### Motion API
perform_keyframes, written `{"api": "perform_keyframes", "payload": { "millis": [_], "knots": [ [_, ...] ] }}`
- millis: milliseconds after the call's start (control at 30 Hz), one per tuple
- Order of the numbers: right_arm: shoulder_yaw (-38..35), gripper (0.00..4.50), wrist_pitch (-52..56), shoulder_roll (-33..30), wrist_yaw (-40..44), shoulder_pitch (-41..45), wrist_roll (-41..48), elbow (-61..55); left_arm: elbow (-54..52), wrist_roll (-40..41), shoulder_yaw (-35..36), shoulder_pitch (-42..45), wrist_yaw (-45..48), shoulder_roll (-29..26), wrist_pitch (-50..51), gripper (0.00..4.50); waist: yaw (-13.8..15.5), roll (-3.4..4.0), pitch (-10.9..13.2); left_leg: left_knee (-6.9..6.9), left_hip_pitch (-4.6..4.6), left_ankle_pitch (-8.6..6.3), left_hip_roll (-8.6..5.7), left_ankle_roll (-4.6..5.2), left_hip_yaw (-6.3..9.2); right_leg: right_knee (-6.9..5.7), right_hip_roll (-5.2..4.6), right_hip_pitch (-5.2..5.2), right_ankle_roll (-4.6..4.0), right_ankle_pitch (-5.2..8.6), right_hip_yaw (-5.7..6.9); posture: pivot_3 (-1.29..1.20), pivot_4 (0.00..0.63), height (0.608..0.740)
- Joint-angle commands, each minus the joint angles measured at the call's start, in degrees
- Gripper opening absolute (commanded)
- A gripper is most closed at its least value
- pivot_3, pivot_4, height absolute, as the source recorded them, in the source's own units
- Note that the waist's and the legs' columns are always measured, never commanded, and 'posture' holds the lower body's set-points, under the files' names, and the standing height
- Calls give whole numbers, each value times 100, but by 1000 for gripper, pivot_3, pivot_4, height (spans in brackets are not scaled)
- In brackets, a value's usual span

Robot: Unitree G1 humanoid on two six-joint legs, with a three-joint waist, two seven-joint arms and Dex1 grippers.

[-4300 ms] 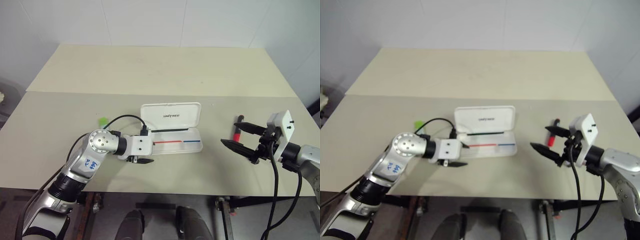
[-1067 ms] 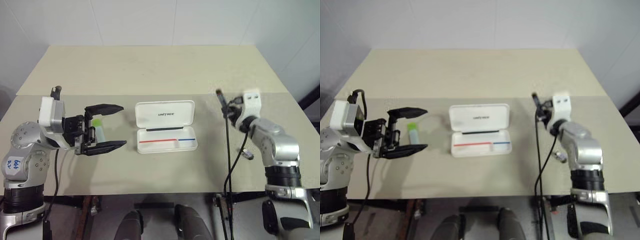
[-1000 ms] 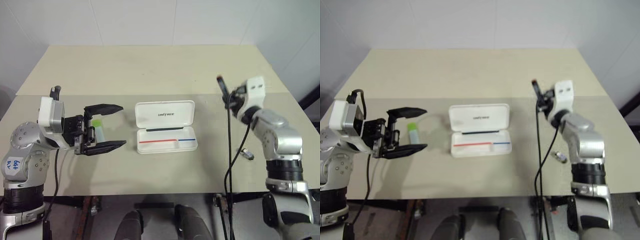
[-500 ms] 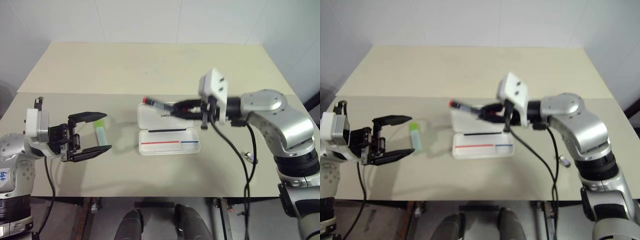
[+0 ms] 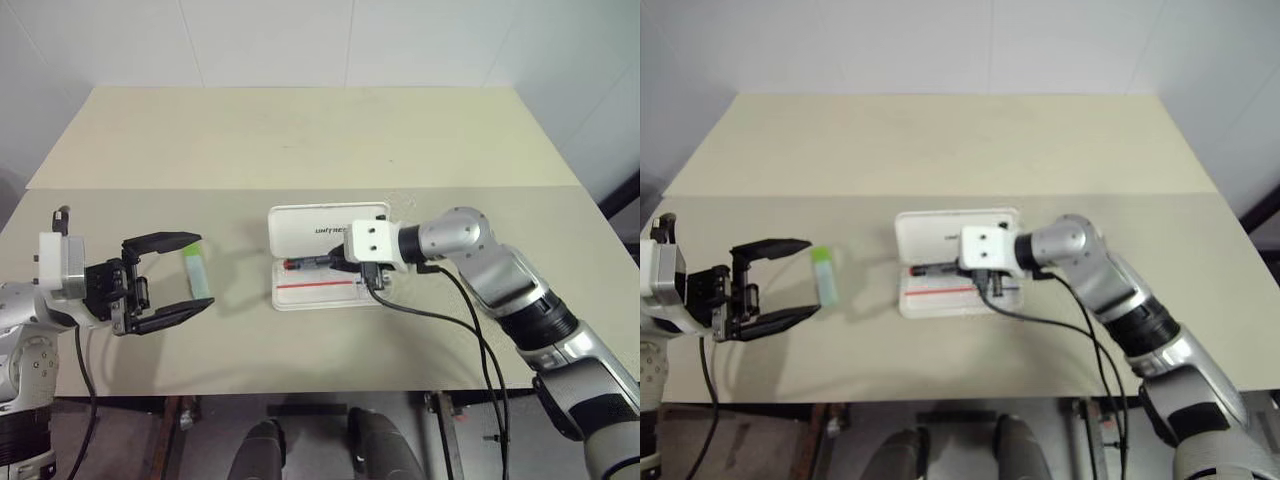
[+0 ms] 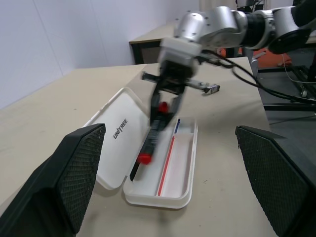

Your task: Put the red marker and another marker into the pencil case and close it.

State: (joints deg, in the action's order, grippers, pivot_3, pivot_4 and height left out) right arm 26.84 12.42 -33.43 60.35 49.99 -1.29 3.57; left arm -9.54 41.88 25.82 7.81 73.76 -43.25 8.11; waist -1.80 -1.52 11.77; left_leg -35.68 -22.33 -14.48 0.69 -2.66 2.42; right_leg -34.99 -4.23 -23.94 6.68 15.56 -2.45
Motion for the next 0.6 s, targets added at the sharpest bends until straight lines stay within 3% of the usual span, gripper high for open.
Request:
{"api": "perform_keyframes", "payload": {
  "millis": [33,500,600],
  "knots": [
    [-168,663,-229,90,1,107,-101,66,-315,194,197,-105,-152,-25,31,4500,5,0,0,1,0,-1,0,-1,0,0,0,0,0,0,0,0,150,740],
    [-165,663,-260,266,65,-11,-196,234,-389,260,161,-118,-310,-51,56,4500,-2,0,0,0,1,-3,1,-5,-1,-3,3,0,-2,1,0,0,150,740],
    [-153,1671,-234,293,44,-32,-271,341,-365,252,136,-88,-317,-55,51,4500,4,0,0,0,1,-3,2,-5,0,-3,4,0,-2,1,0,0,150,740]
  ]
}}
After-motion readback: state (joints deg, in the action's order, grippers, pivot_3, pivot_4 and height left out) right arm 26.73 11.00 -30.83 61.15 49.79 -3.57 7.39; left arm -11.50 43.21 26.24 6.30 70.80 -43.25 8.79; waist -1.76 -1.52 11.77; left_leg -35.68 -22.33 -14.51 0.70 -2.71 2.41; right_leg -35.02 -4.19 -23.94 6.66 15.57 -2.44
